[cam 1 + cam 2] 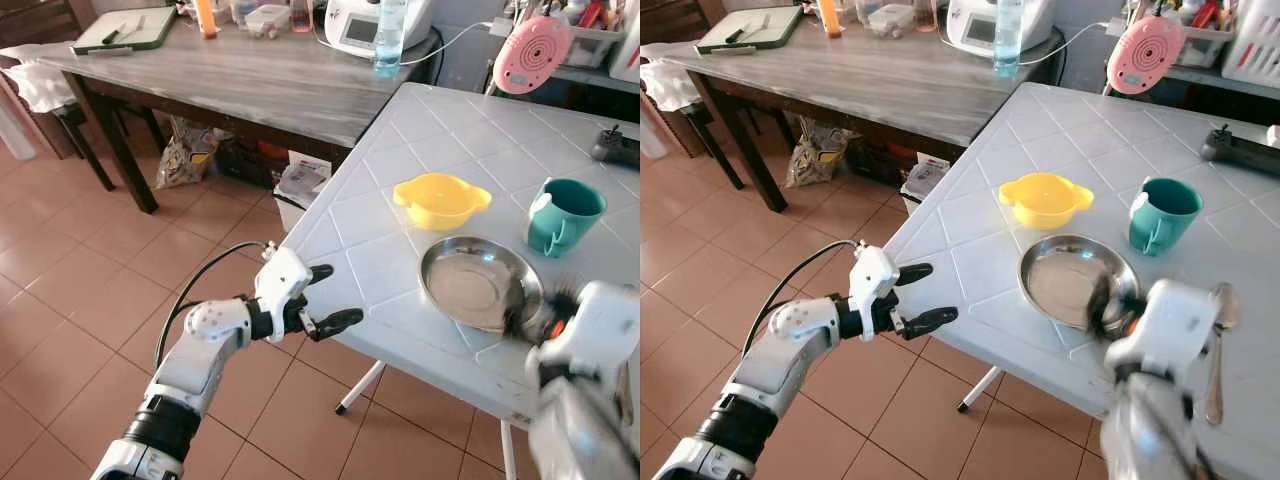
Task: Setting the table
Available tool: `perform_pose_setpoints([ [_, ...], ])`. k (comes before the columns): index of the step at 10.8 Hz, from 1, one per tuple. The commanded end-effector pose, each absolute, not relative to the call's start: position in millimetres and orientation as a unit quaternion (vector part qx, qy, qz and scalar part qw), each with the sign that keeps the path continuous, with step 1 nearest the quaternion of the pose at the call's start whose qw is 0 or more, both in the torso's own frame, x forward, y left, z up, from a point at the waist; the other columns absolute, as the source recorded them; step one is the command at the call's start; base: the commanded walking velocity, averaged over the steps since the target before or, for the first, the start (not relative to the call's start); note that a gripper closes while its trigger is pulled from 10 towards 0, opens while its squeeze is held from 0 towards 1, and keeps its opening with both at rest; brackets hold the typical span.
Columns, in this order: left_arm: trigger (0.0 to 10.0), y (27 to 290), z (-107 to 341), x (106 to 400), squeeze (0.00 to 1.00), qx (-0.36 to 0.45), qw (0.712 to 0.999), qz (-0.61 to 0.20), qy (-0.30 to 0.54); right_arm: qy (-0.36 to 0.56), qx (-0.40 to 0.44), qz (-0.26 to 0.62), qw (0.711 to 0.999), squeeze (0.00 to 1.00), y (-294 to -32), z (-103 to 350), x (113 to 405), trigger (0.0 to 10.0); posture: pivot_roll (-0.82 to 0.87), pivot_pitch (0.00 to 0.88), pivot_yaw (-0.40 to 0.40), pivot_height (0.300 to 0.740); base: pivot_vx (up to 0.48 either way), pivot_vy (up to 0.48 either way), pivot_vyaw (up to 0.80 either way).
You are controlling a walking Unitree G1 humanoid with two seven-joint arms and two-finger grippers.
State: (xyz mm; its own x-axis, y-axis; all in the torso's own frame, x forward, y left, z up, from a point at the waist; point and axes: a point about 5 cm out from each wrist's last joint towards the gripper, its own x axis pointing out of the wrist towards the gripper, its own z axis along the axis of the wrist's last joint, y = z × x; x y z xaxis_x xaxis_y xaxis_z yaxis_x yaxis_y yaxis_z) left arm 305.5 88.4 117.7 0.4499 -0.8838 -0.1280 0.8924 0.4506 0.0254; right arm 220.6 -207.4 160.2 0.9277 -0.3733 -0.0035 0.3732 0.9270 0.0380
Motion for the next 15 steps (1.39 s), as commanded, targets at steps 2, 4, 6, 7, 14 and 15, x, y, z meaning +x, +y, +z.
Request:
perform_pose_setpoints([
  [2, 10.0, 89, 124, 306, 0.00, 0.050, 0.844, -0.532, 0.044, 0.033, 0.025, -0.219, 0.975, 0.00, -220, 154, 228, 10.0, -0.03, 0.121, 0.023, 0.740, 0.000, 0.000, 0.00],
  [4, 10.0, 88, 125, 307, 0.00, 0.051, 0.847, -0.528, 0.042, 0.057, 0.052, -0.223, 0.972, 0.00, -218, 151, 236, 10.0, -0.03, 0.122, 0.024, 0.740, 0.000, 0.000, 0.00],
  [6, 10.0, 85, 123, 302, 0.00, 0.046, 0.844, -0.532, 0.045, 0.088, 0.075, -0.214, 0.970, 0.00, -210, 142, 241, 10.0, -0.03, 0.123, 0.025, 0.740, 0.000, 0.000, 0.00],
  [7, 10.0, 83, 122, 300, 0.00, 0.045, 0.841, -0.537, 0.047, 0.104, 0.072, -0.207, 0.970, 0.00, -206, 139, 247, 10.0, -0.03, 0.122, 0.027, 0.740, 0.000, 0.000, 0.00],
  [14, 10.0, 80, 123, 299, 0.00, 0.043, 0.840, -0.539, 0.046, 0.137, 0.123, -0.221, 0.958, 0.00, -211, 123, 254, 10.0, -0.01, 0.119, 0.028, 0.740, 0.000, 0.000, 0.00],
  [15, 10.0, 79, 124, 300, 0.00, 0.029, 0.844, -0.534, 0.047, 0.136, 0.124, -0.218, 0.959, 0.00, -211, 122, 255, 10.0, -0.01, 0.119, 0.028, 0.740, 0.000, 0.000, 0.00],
])
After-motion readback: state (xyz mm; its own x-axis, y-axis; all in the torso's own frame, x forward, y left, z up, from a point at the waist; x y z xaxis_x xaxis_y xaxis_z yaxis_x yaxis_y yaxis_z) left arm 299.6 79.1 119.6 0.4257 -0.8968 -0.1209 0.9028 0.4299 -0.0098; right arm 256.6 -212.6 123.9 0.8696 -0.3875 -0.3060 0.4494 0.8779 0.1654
